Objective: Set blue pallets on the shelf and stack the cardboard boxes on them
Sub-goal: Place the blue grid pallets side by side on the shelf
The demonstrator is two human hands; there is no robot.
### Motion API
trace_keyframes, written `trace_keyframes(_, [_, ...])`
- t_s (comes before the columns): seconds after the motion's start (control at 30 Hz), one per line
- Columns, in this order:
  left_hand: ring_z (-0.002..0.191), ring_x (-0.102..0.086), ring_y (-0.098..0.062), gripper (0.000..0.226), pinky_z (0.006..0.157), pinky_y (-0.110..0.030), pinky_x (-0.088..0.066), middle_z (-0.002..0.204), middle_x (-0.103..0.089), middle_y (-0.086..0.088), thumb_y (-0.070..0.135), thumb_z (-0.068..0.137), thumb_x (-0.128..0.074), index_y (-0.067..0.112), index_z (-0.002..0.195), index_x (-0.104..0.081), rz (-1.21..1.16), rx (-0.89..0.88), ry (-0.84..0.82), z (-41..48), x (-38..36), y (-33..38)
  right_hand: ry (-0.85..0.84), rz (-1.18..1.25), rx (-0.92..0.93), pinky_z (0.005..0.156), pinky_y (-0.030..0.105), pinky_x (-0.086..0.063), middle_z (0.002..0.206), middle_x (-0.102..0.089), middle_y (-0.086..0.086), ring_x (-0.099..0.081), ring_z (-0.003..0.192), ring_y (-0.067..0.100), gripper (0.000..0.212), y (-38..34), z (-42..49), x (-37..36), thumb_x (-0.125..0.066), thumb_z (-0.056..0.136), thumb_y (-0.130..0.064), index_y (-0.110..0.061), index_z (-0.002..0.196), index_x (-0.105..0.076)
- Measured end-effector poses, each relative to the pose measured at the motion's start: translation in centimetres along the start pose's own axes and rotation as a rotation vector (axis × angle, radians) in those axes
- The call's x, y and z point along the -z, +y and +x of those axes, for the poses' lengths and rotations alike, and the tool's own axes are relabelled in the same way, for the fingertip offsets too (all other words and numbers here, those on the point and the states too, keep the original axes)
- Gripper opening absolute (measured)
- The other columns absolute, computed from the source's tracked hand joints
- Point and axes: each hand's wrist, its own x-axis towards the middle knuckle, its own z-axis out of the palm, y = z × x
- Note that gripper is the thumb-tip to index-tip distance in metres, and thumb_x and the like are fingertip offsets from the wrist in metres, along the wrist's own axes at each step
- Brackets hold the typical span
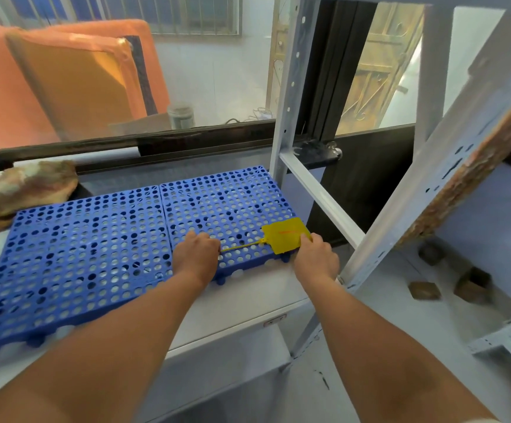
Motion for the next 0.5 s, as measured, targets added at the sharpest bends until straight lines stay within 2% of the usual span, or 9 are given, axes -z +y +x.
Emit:
trace_keyframes(0.13, [0.105, -0.049, -0.022, 0.024, 0.081, -0.031, -0.047, 0.111, -0.061, -0.001, 0.020, 0.099, -0.046, 0.022, 0.117, -0.062, 0.002, 0.038, 0.003, -0.5, 0.0, 0.4, -0.048, 0.119, 0.002, 0.093, 0.039, -0.043, 0.145, -0.033, 0.009, -0.046, 0.120, 0.029, 0.050, 0.3, -0.2, -0.5, -0.051, 0.093, -0.018, -0.017, 0.140, -0.033])
trace_keyframes(0.23, [0.108, -0.048, -0.022, 0.030, 0.083, -0.032, -0.045, 0.117, -0.058, -0.002, 0.019, 0.098, -0.044, 0.021, 0.126, -0.054, -0.092, 0.077, 0.015, -1.0, 0.0, 0.3, 0.003, 0.180, 0.024, 0.106, 0.042, -0.034, 0.154, -0.015, 0.014, -0.026, 0.137, 0.033, 0.063, -0.3, -0.7, -0.2, -0.057, 0.091, -0.020, -0.022, 0.145, -0.024])
trace_keyframes(0.3, [0.116, -0.046, -0.024, 0.038, 0.088, -0.033, -0.044, 0.125, -0.054, -0.004, 0.021, 0.096, -0.045, 0.020, 0.134, -0.047, -0.198, 0.101, 0.016, -1.3, 0.4, -0.2, 0.054, 0.151, 0.110, 0.111, 0.043, -0.027, 0.153, -0.010, 0.015, -0.016, 0.140, 0.033, 0.068, -1.7, -0.9, 0.3, -0.057, 0.090, -0.020, -0.024, 0.146, -0.020])
trace_keyframes(0.43, [0.124, -0.039, -0.025, 0.043, 0.094, -0.035, -0.042, 0.130, -0.049, -0.005, 0.019, 0.097, -0.045, 0.021, 0.139, -0.044, -0.340, 0.130, 0.031, -2.1, 1.6, -2.2, 0.094, 0.118, 0.327, 0.115, 0.040, -0.020, 0.153, -0.014, 0.015, -0.016, 0.140, 0.032, 0.066, -6.5, -1.2, 1.3, -0.048, 0.091, -0.011, -0.026, 0.149, -0.020])
trace_keyframes(0.5, [0.121, -0.040, -0.025, 0.040, 0.093, -0.036, -0.042, 0.128, -0.050, -0.005, 0.014, 0.097, -0.043, 0.020, 0.136, -0.048, -0.330, 0.137, 0.056, -2.4, 2.0, -3.8, 0.117, 0.145, 0.429, 0.109, 0.038, -0.027, 0.147, -0.028, 0.016, -0.026, 0.134, 0.032, 0.066, -9.1, -1.5, 1.6, -0.046, 0.087, -0.004, -0.024, 0.147, -0.029])
